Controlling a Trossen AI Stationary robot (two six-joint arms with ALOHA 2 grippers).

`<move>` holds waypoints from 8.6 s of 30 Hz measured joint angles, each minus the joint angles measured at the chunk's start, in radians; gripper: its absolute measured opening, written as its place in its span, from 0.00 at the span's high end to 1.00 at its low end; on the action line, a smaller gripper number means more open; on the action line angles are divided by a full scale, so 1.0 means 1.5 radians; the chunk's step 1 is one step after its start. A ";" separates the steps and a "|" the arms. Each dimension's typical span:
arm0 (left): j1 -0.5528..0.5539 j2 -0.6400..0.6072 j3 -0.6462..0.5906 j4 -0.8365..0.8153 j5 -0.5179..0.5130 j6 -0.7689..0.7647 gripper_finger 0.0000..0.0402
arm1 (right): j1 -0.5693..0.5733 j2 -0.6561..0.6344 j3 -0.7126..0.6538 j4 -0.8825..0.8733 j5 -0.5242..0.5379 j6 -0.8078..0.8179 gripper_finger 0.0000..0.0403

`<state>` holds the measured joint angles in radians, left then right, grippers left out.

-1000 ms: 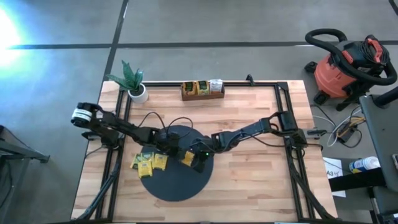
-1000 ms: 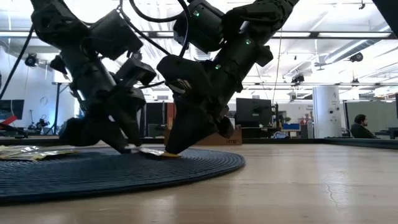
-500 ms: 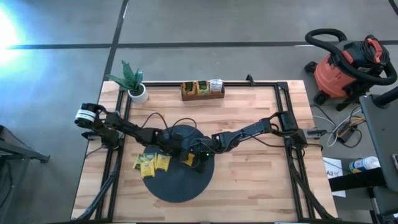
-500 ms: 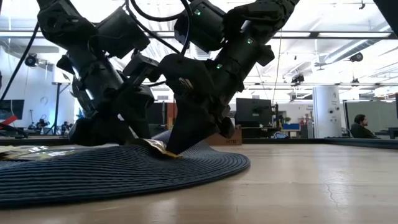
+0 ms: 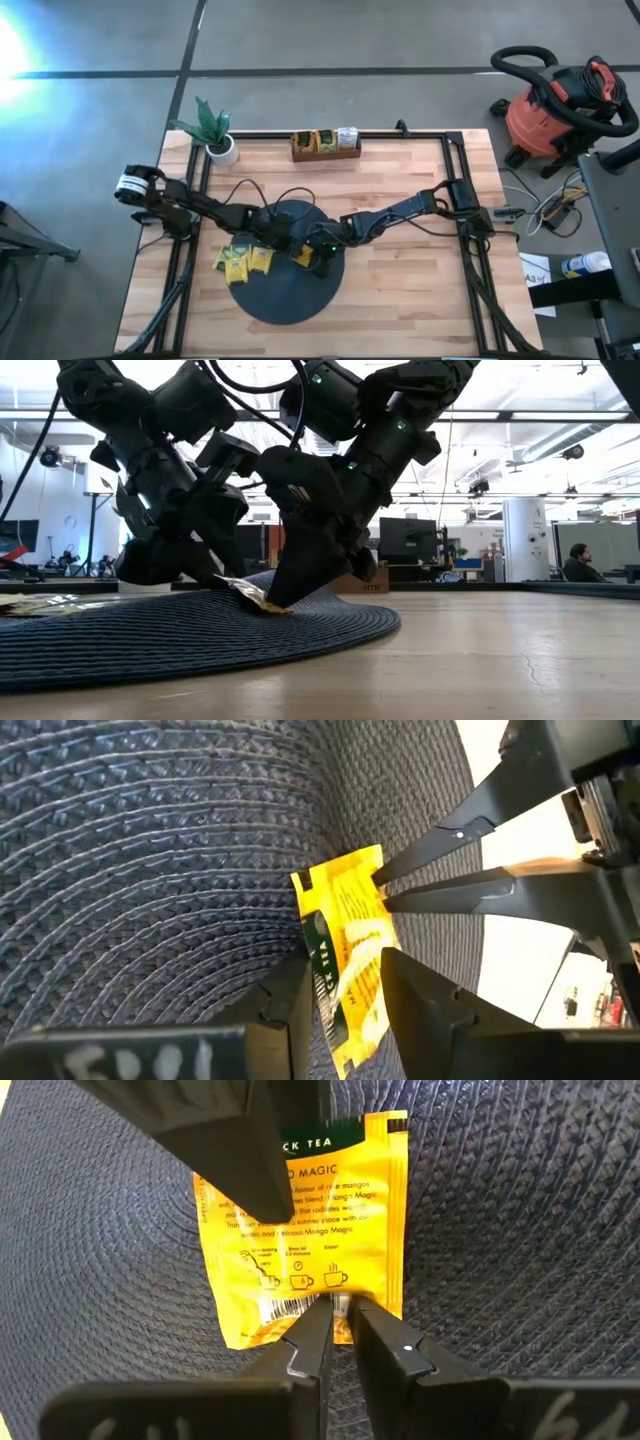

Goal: Pick & Place Tea
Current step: Put the orange tea bag into the left section of the wooden organizer

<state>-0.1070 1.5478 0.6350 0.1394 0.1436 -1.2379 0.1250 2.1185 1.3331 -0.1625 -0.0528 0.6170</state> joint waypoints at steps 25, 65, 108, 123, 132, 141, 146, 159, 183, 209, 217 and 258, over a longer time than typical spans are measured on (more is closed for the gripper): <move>0.000 -0.009 0.001 -0.016 -0.014 0.049 0.99 | 0.000 -0.001 0.032 -0.009 0.002 0.005 0.89; -0.244 -0.135 0.349 -0.514 -0.594 1.616 1.00 | -0.207 -0.300 0.014 -0.126 -0.296 -0.225 0.89; -0.193 0.000 0.393 -0.132 -0.438 1.885 1.00 | -0.190 -0.298 0.025 -0.224 -0.611 -0.262 0.60; -0.192 0.016 0.403 -0.132 -0.438 1.885 1.00 | -0.171 -0.298 0.025 -0.227 -0.673 -0.260 0.81; -0.192 0.016 0.403 -0.133 -0.437 1.832 1.00 | -0.166 -0.297 0.024 -0.227 -0.661 -0.273 0.96; -0.193 0.016 0.403 -0.134 -0.472 1.682 0.94 | -0.167 -0.297 0.024 -0.227 -0.646 -0.278 0.98; -0.193 0.015 0.403 -0.132 -0.520 1.602 0.82 | -0.170 -0.297 0.024 -0.227 -0.640 -0.280 0.98; -0.192 0.007 0.403 -0.147 -0.816 1.188 0.74 | -0.217 -0.298 0.024 -0.227 -0.506 -0.297 0.98; -0.106 -0.161 0.391 -0.496 -0.860 0.422 0.74 | -0.232 -0.324 -0.015 0.070 -0.009 -0.152 0.98; 0.050 -0.367 -0.005 0.169 -0.404 0.366 0.74 | -0.219 -0.423 -0.285 0.494 -0.075 0.018 0.98; 0.086 -0.355 0.022 0.146 -0.317 0.371 0.74 | -0.217 -0.420 -0.285 0.478 -0.120 0.032 0.98; 0.152 -0.211 0.239 -0.154 -0.175 0.483 1.00 | -0.217 -0.418 -0.285 0.408 -0.138 0.007 0.87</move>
<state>0.1216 1.2320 0.9932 -0.0916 -0.1185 -0.5129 -0.1998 1.4921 0.9051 0.4492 -0.2602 0.6271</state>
